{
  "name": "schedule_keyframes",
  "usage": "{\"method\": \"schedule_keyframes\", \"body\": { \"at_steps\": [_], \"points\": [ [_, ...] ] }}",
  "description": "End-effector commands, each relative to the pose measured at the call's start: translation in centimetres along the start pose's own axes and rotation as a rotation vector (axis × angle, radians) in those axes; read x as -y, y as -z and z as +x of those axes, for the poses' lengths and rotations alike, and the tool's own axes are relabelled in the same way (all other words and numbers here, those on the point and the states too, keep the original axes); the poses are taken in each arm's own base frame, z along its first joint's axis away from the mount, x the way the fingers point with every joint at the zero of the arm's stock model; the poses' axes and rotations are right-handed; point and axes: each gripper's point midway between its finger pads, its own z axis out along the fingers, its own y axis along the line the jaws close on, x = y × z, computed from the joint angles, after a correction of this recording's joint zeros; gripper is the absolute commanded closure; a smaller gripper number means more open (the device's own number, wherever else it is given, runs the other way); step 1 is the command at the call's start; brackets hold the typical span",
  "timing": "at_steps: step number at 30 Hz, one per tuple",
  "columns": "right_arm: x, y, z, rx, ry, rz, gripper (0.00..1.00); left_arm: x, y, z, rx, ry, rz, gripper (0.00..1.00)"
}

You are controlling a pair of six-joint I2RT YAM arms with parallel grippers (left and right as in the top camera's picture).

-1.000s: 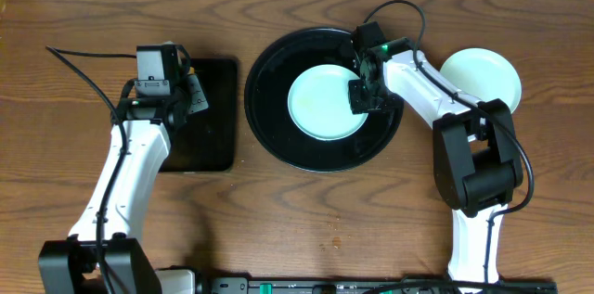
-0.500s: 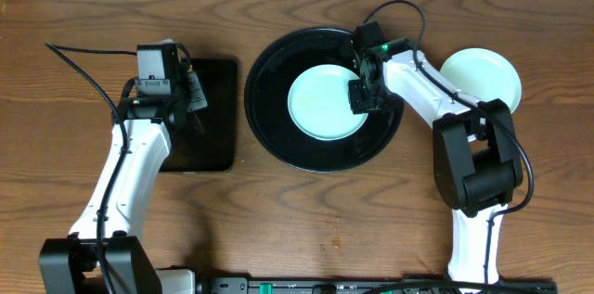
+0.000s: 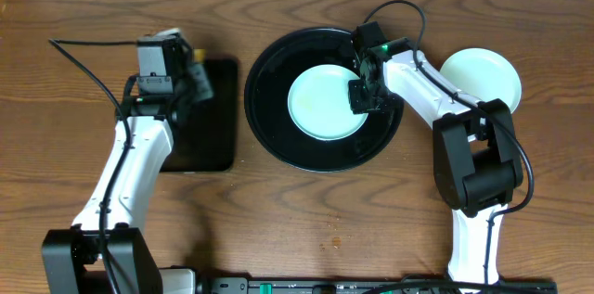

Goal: Clean dirty plates on tray and stack at the side
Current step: 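Bring the sponge back and scrub the green plate again with left gripper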

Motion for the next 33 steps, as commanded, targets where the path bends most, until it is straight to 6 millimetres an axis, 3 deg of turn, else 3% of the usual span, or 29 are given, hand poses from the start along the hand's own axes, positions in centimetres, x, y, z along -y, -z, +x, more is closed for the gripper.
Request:
{"method": "schedule_keyframes", "body": {
  "at_steps": [1, 10, 16, 19, 23, 28, 33],
  "points": [
    [0.0, -0.3, 0.3, -0.014, 0.012, -0.004, 0.58, 8.7, 2.1, -0.8, 0.016, -0.057, 0.34, 0.93],
    [0.0, -0.3, 0.3, -0.014, 0.012, -0.004, 0.58, 18.5, 0.9, 6.4, -0.088, -0.263, 0.409, 0.93],
    [0.0, -0.3, 0.4, -0.014, 0.012, -0.004, 0.58, 22.0, -2.5, 11.1, -0.146, -0.345, 0.436, 0.92],
    [0.0, -0.3, 0.4, -0.014, 0.012, -0.004, 0.58, 22.3, -4.5, 12.6, -0.163, -0.356, 0.429, 0.92],
    [0.0, -0.3, 0.4, -0.014, 0.012, -0.004, 0.58, 20.5, -7.0, 13.7, -0.173, -0.363, 0.322, 0.92],
    [0.0, -0.3, 0.3, -0.013, 0.012, -0.004, 0.59, 19.8, -8.6, 15.5, -0.216, -0.39, 0.302, 0.92],
    [0.0, -0.3, 0.3, -0.014, 0.012, -0.004, 0.59, 18.4, -10.0, 15.4, -0.196, -0.395, 0.235, 0.92]
  ]
}}
